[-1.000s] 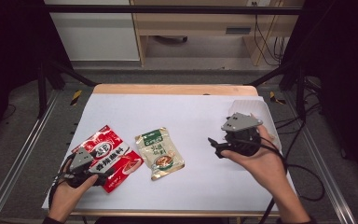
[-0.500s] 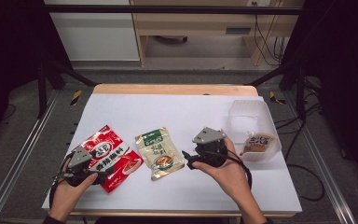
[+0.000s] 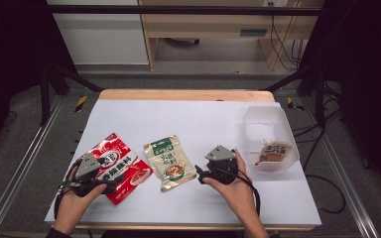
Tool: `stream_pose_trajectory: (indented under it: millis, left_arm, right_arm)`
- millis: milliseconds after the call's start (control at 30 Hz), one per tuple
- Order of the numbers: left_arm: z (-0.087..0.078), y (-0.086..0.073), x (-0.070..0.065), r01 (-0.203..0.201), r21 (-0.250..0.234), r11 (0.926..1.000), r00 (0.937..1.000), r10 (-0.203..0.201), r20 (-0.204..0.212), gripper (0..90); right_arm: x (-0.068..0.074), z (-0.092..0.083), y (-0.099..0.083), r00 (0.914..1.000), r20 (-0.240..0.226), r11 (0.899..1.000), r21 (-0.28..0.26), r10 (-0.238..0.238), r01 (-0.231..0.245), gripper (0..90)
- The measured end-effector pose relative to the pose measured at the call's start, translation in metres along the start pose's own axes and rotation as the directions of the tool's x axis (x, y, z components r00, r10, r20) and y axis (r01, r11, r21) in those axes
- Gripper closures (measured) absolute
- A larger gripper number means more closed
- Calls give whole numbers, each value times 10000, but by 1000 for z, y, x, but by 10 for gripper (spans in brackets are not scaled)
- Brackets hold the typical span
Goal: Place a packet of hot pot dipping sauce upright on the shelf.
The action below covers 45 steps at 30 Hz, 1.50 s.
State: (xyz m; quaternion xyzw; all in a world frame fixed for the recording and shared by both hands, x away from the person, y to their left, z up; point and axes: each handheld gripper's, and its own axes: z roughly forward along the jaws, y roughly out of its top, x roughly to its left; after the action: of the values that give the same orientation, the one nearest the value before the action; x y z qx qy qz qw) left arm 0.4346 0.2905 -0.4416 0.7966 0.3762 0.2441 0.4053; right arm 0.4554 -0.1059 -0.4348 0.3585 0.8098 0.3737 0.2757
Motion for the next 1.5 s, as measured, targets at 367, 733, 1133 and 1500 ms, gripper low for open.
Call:
stream_pose_trajectory:
  millis: [367,733,1133,1500]
  left_arm:
    - [32,43,-13,-1012,116,9948,9919,1000,789,73]
    - [71,58,-5,-828,619,9946,9881,738,1347,129]
    - [119,64,5,-733,1311,9886,9877,538,1467,140]
    - [131,59,1,-429,1947,9799,9778,12,2094,194]
  right_arm:
    - [3,2,-15,9998,120,9998,146,140,-142,133]
    - [8,2,-16,9997,244,9999,144,65,-68,150]
    - [12,5,-18,9996,175,9991,376,-203,196,153]
    - [12,5,-19,9997,152,9991,381,-193,187,155]
